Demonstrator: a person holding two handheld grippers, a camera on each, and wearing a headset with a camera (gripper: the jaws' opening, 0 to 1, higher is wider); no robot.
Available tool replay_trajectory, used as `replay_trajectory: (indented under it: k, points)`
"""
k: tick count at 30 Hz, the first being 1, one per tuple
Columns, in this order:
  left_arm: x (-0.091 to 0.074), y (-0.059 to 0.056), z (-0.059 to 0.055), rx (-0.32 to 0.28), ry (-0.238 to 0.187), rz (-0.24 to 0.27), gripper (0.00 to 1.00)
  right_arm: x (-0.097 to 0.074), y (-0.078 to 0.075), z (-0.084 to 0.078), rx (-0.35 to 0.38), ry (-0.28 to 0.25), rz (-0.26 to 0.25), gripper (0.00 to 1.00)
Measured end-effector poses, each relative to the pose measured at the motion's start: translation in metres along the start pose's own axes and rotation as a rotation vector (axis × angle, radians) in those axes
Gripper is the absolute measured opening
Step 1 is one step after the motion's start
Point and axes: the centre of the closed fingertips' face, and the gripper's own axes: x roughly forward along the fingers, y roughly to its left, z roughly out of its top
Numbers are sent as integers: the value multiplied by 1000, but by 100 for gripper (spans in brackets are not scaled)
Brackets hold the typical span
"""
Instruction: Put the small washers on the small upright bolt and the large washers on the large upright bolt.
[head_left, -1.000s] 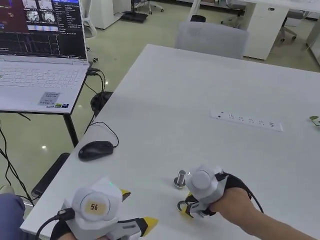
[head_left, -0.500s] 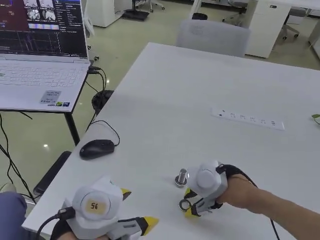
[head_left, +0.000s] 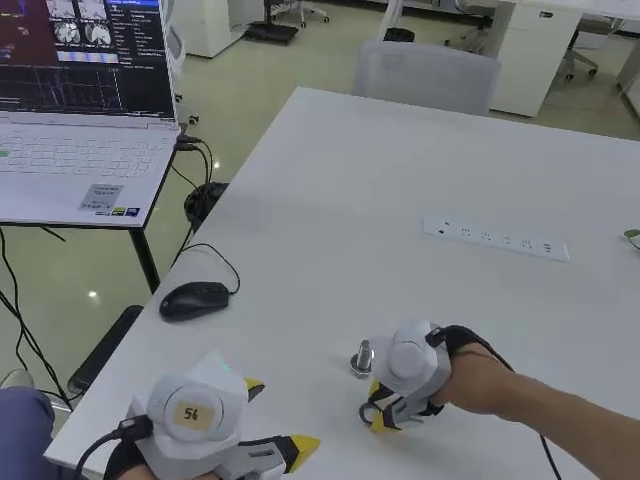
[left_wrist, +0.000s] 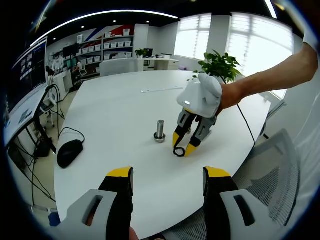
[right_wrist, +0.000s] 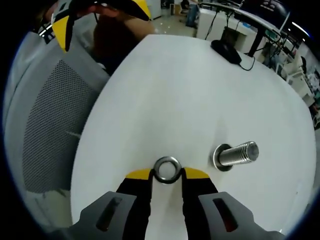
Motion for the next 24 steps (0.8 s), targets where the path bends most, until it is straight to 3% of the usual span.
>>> replay_trajectory:
  k: [10, 18, 24]
  points:
    - [0, 0, -1, -3, -3, -1, 55, -7, 5, -1, 47, -17, -18, 23]
    - [0, 1, 1, -3, -8, -1, 55, -26, -5, 4, 80, -52, -88, 23]
    - [1, 0, 2, -3, -11, -3, 55, -45, -15, 14, 118, -107, -141, 23]
